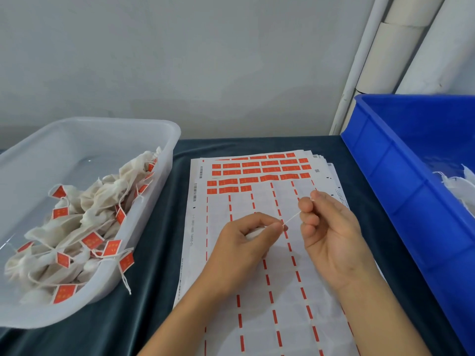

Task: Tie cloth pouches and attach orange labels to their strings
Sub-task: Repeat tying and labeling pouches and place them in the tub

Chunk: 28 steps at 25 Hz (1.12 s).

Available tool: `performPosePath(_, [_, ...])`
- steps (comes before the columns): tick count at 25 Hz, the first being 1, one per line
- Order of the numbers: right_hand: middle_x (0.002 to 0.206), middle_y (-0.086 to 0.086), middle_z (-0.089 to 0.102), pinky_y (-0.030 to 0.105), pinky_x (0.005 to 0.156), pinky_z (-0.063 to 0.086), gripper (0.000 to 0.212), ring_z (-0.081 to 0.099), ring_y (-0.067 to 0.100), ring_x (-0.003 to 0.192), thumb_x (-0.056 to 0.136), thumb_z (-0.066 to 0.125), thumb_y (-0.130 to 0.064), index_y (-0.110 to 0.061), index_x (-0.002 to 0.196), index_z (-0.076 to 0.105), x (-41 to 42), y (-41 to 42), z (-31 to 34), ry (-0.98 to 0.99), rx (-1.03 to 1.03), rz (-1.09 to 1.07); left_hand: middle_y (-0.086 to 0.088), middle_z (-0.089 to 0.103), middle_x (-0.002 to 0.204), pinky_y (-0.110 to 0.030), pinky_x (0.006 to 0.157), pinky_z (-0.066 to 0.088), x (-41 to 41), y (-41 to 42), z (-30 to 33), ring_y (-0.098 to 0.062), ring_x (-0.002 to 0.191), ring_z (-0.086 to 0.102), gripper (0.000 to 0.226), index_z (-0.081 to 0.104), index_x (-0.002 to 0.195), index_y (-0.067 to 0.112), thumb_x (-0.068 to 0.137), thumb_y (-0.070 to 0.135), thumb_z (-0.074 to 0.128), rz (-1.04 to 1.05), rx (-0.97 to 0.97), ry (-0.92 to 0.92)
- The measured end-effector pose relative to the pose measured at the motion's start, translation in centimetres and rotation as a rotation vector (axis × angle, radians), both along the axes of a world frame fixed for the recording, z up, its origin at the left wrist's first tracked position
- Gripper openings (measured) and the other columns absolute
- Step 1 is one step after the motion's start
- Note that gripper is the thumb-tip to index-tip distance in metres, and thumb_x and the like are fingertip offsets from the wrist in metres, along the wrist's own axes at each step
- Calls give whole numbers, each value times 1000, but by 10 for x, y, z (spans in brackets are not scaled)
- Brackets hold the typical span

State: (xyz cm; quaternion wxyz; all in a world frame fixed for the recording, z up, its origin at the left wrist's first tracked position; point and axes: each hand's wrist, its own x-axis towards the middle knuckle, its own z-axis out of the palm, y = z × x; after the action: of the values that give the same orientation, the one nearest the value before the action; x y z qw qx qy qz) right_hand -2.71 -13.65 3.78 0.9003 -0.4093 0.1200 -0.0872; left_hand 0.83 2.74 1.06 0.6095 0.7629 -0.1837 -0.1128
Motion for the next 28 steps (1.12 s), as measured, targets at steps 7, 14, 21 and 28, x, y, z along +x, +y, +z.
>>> performPosePath(7, [111,16,76,25,61,59,22,68,13,64,93,63,-33,-19,84,77,3,-4,-2,29,-215,106,3,76,88,-17,81,56,2,5,2,-15,85,73,15,74,94,23,103,18,64,13,-82,50])
performPosePath(14, [102,18,76,26,54,52,25,59,15,57,103,57,-27,-13,93,75,9,-7,-12,79,-383,91,3,74,82,-11,71,54,1,1,1,-12,79,72,19,71,85,26,103,27,65,127,-106,61])
performPosePath(21, [78,-20,69,11,57,47,13,68,2,72,100,60,-35,-33,88,65,35,-2,0,221,-1258,-120,5,75,82,-7,62,51,-5,-10,-2,-7,78,72,25,70,80,33,104,33,62,303,-205,182])
performPosePath(28, [109,-7,71,15,70,43,15,64,8,84,98,65,-36,-26,109,69,93,36,-4,239,-1614,-20,1,71,79,-17,72,58,-13,-15,-7,-14,77,69,34,65,75,29,107,23,56,432,-365,205])
